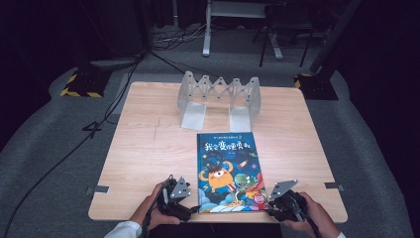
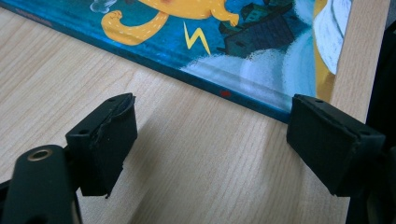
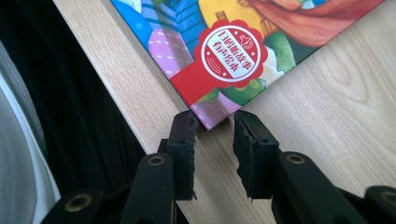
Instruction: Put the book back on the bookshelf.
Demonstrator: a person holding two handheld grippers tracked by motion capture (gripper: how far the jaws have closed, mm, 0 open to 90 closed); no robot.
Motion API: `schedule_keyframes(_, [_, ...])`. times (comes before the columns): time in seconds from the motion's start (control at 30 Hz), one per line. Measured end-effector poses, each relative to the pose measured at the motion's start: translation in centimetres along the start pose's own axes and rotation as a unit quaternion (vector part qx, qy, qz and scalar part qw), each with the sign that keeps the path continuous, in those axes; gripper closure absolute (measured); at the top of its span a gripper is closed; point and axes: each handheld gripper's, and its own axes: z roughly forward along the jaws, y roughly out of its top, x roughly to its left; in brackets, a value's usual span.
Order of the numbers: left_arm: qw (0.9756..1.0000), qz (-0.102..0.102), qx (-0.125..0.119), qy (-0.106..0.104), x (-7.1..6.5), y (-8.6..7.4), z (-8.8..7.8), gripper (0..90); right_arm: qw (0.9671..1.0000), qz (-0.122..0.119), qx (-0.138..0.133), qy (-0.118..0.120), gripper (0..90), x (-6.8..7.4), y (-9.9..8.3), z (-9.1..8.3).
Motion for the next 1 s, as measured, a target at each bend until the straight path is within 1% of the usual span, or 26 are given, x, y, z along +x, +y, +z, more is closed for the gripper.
schedule_keyframes(0.03, [1.0000,-0.002,0.001,0.002,0.1,-0.1,-0.1,17.5,0.9999,0.005,-0.015,0.003,69.1,0.0,-0.3,0.0])
schedule_keyframes(0.07, [1.0000,0.001,0.000,0.001,0.2,-0.1,-0.1,17.6,0.9995,0.011,-0.029,0.008,69.1,-0.1,-0.6,0.1])
schedule_keyframes(0.1, [1.0000,-0.002,0.001,0.002,0.2,-0.1,-0.2,17.8,0.9989,0.004,-0.047,0.006,70.1,0.0,-0.8,0.2])
schedule_keyframes(0.13, [1.0000,-0.002,0.000,0.002,0.3,-0.2,-0.2,18.0,0.9978,0.012,-0.065,0.012,70.8,0.0,-1.0,0.3])
schedule_keyframes(0.17, [1.0000,0.000,-0.001,0.001,0.4,-0.2,-0.2,18.0,0.9959,0.023,-0.083,0.028,71.5,-0.3,-1.1,0.5])
schedule_keyframes(0.2, [1.0000,-0.003,0.000,0.002,0.5,-0.2,-0.3,18.0,0.9942,0.025,-0.098,0.036,71.1,-0.3,-1.2,0.7])
schedule_keyframes(0.23, [1.0000,-0.001,0.000,0.002,0.7,-0.3,-0.3,17.8,0.9934,0.018,-0.107,0.038,69.4,-0.4,-1.3,0.8])
schedule_keyframes(0.27, [1.0000,-0.004,0.000,0.004,0.8,-0.4,-0.4,17.7,0.9928,0.017,-0.112,0.038,64.0,-0.4,-1.3,0.9])
schedule_keyframes(0.3, [1.0000,-0.004,0.001,0.006,0.9,-0.4,-0.4,17.7,0.9923,0.020,-0.116,0.040,59.3,-0.5,-1.3,1.0])
schedule_keyframes(0.33, [1.0000,-0.004,0.001,0.007,0.9,-0.4,-0.4,17.7,0.9911,0.020,-0.123,0.047,56.1,-0.6,-1.2,1.1])
schedule_keyframes(0.37, [1.0000,-0.005,0.000,0.006,1.0,-0.4,-0.5,17.7,0.9906,0.024,-0.124,0.052,53.7,-0.7,-1.2,1.1])
schedule_keyframes(0.43, [0.9999,-0.006,0.000,0.008,1.2,-0.5,-0.5,17.6,0.9874,0.031,-0.136,0.073,48.6,-1.1,-1.1,1.2])
schedule_keyframes(0.47, [0.9999,-0.008,-0.001,0.009,1.2,-0.5,-0.5,17.6,0.9847,0.032,-0.148,0.086,45.4,-1.3,-1.0,1.2])
schedule_keyframes(0.53, [0.9999,-0.010,0.000,0.011,1.2,-0.6,-0.6,17.5,0.9807,0.045,-0.163,0.099,42.4,-1.8,-0.8,1.0])
schedule_keyframes(0.57, [0.9999,-0.010,0.000,0.011,1.2,-0.5,-0.6,17.4,0.9775,0.055,-0.173,0.107,41.1,-2.1,-0.6,0.7])
schedule_keyframes(0.6, [0.9999,-0.009,0.000,0.011,1.2,-0.6,-0.6,17.4,0.9751,0.060,-0.181,0.114,39.8,-2.3,-0.5,0.6])
schedule_keyframes(0.63, [0.9999,-0.009,0.000,0.011,1.2,-0.6,-0.6,17.4,0.9751,0.060,-0.181,0.114,39.8,-2.3,-0.5,0.6])
schedule_keyframes(0.67, [0.9999,-0.010,0.000,0.011,1.2,-0.5,-0.6,17.4,0.9732,0.066,-0.185,0.120,39.0,-2.6,-0.4,0.4])
schedule_keyframes(0.7, [0.9999,-0.011,0.000,0.013,1.2,-0.6,-0.6,17.0,0.9692,0.073,-0.190,0.139,35.9,-3.2,0.1,0.3])
schedule_keyframes(0.77, [0.9997,-0.016,0.001,0.018,1.2,-0.6,-0.6,16.7,0.9673,0.075,-0.189,0.151,34.2,-3.7,0.7,0.5])
schedule_keyframes(0.8, [0.9996,-0.019,0.001,0.020,1.3,-0.6,-0.6,16.7,0.9672,0.083,-0.193,0.143,34.8,-4.1,1.0,0.5])
schedule_keyframes(0.83, [0.9996,-0.019,0.001,0.020,1.3,-0.6,-0.6,16.7,0.9672,0.083,-0.193,0.143,34.8,-4.1,1.0,0.5])
schedule_keyframes(0.87, [0.9996,-0.020,0.003,0.021,1.3,-0.6,-0.6,16.7,0.9691,0.097,-0.185,0.132,34.8,-5.0,1.9,0.9])
schedule_keyframes(0.9, [0.9996,-0.020,0.003,0.021,1.3,-0.6,-0.6,16.6,0.9691,0.097,-0.185,0.132,34.8,-5.0,1.9,0.9])
schedule_keyframes(0.93, [0.9996,-0.018,0.001,0.020,1.4,-0.6,-0.6,16.6,0.9688,0.100,-0.186,0.129,34.8,-5.4,2.3,1.1])
schedule_keyframes(1.0, [0.9997,-0.018,0.001,0.020,1.4,-0.6,-0.6,16.5,0.9655,0.101,-0.197,0.136,34.8,-6.2,3.1,1.3])
